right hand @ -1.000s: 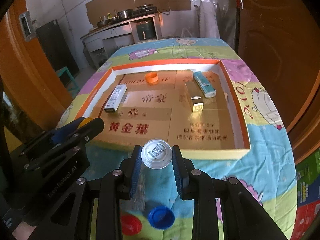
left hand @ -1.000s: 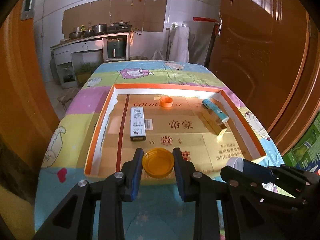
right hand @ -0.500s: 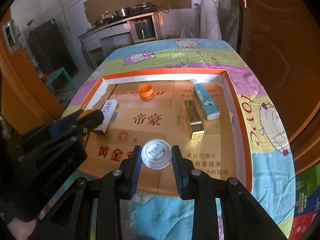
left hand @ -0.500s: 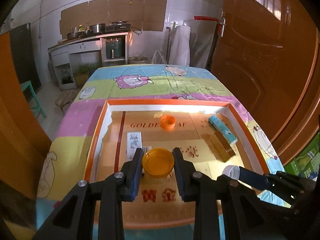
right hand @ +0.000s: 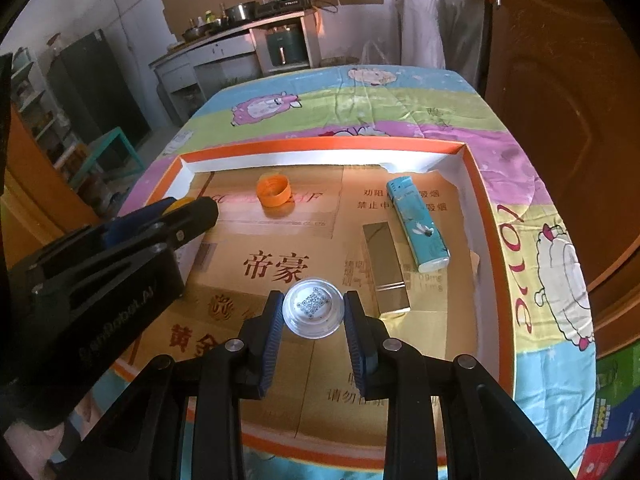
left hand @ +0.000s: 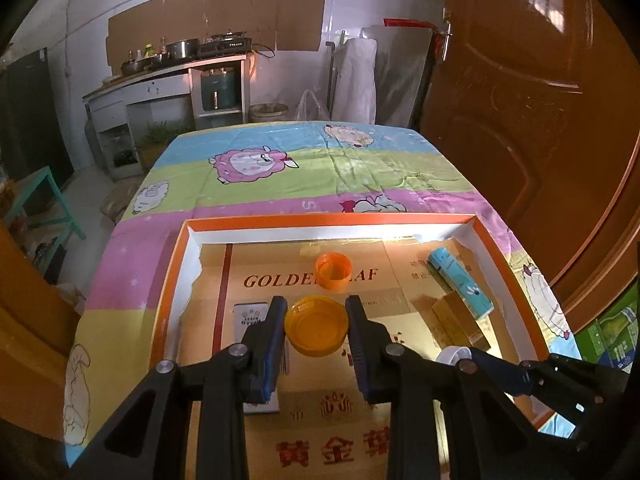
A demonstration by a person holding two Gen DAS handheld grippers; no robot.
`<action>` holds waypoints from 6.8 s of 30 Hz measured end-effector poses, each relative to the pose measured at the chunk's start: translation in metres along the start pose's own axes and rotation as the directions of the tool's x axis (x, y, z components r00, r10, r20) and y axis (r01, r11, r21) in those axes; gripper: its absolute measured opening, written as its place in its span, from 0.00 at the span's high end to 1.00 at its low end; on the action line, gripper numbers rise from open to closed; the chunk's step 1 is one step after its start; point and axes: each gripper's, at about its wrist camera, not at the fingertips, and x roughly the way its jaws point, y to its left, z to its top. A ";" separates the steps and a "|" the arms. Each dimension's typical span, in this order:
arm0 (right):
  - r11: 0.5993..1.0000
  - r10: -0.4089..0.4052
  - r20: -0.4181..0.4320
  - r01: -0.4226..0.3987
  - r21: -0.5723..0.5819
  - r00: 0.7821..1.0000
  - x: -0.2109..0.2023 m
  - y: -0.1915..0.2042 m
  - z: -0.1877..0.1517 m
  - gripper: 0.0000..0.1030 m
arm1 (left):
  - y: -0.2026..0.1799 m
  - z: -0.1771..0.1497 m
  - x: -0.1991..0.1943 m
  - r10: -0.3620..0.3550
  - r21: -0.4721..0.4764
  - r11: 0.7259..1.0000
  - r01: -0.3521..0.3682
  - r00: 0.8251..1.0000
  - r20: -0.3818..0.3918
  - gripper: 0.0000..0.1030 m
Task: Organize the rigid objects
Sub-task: 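Carry the white cap with the right tool while the left tool carries the orange lid into the box lid, then open the right tool releasing the white cap while the left tool releases the orange lid, then withdraw both tools from the lid toward the clear tube and black cap, then grasp the clear bead-filled tube with the left tool while the right tool grasps the black cap, then carry the clear tube with the left tool while the right tool carries the black cap into the lid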
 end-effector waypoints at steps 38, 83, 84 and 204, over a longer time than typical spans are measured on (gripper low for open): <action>1.000 -0.012 -0.026 0.012 -0.017 1.000 0.027 -0.002 0.008 0.70 | -0.001 0.006 0.053 -0.012 -0.004 1.000 0.012 0.990 -0.137 0.71; 0.999 0.012 -0.007 -0.012 0.037 1.000 -0.018 -0.008 -0.027 0.53 | 0.008 -0.021 -0.025 -0.066 -0.050 0.997 0.064 0.997 -0.027 0.62; 0.999 0.012 -0.007 -0.011 0.040 1.000 -0.020 -0.008 -0.029 0.53 | 0.006 -0.024 -0.030 -0.062 -0.045 0.997 0.061 0.998 -0.025 0.62; 0.985 0.079 0.092 -0.063 -0.162 0.993 -0.123 0.035 -0.174 0.70 | -0.021 -0.117 -0.112 -0.137 -0.004 0.991 0.137 0.991 0.005 0.80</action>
